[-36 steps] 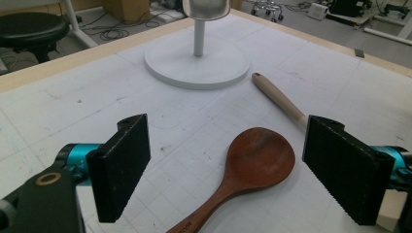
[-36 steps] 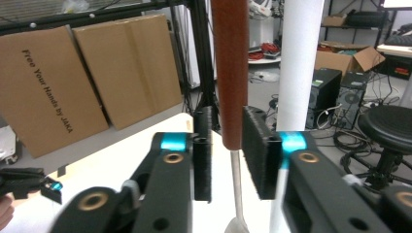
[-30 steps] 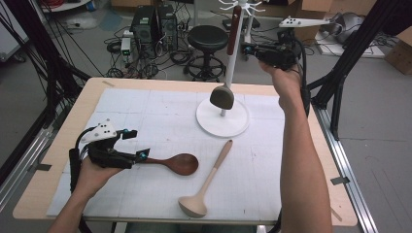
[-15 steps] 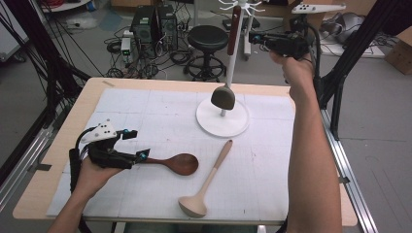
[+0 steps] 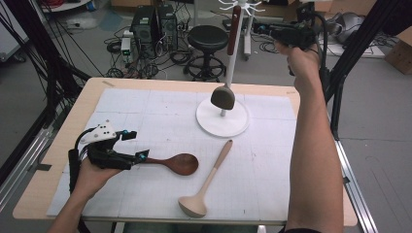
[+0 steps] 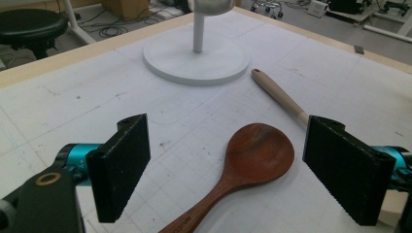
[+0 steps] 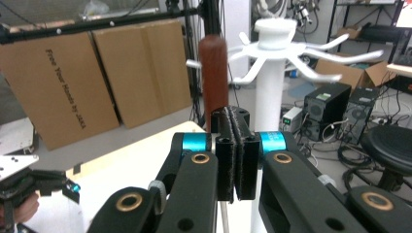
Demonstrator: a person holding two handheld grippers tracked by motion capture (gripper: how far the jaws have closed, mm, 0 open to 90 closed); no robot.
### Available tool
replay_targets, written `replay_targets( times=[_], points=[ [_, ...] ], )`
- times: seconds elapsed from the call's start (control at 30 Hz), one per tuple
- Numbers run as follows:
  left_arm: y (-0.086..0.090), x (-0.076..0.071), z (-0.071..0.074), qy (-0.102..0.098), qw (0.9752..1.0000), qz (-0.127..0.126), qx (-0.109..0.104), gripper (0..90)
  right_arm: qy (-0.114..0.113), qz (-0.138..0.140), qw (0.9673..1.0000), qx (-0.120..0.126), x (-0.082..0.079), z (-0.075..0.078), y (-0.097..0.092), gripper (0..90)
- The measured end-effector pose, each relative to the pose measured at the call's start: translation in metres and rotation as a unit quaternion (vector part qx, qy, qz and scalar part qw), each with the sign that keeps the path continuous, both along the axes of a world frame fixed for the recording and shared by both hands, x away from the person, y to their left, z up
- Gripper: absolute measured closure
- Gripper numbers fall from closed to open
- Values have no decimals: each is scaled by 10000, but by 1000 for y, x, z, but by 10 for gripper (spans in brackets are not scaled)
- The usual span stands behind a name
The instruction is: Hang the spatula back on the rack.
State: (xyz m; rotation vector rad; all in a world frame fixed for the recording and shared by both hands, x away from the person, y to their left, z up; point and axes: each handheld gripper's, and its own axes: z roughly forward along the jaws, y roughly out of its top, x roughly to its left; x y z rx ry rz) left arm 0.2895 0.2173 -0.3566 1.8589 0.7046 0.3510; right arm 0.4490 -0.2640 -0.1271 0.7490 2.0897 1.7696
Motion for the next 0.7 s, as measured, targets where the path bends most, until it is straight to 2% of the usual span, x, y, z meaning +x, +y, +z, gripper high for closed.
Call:
replay_targets(
  times=[0.33, 0.37, 0.67, 0.7],
  points=[
    [0, 0, 0, 8, 10000, -8, -7, 180, -21, -78, 9998, 156, 6, 7, -5, 896],
    [0, 0, 0, 10, 10000, -9, -10, 179, -80, -55, 9998, 159, 7, 8, -4, 896],
    [2, 0, 0, 6, 10000, 5, -43, 179, -158, 24, 9999, 10, 7, 15, 9, 897],
    [2, 0, 0, 7, 10000, 6, -46, 179, -107, 28, 9999, 5, 6, 15, 12, 897]
  ],
)
